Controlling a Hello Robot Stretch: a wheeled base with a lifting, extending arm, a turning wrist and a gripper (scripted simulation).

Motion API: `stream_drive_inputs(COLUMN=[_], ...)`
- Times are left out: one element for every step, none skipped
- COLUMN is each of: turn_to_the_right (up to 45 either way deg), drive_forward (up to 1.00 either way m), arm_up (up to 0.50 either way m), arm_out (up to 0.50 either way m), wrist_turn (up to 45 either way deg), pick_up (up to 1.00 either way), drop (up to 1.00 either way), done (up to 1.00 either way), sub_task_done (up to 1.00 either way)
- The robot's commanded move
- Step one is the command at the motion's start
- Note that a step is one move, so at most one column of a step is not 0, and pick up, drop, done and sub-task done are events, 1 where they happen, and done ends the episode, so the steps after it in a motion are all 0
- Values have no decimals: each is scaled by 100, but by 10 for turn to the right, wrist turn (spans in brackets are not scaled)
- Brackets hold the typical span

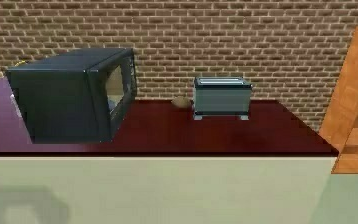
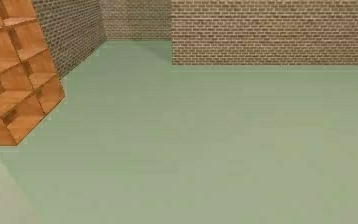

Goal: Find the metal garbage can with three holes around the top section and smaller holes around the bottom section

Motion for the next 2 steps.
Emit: stream_drive_inputs(turn_to_the_right=[450,450], drive_forward=[0,0], arm_up=[0,0], arm_out=[0,0], wrist_turn=[0,0], pick_up=[0,0], drop=[0,0], done=[0,0], sub_task_done=[0,0])
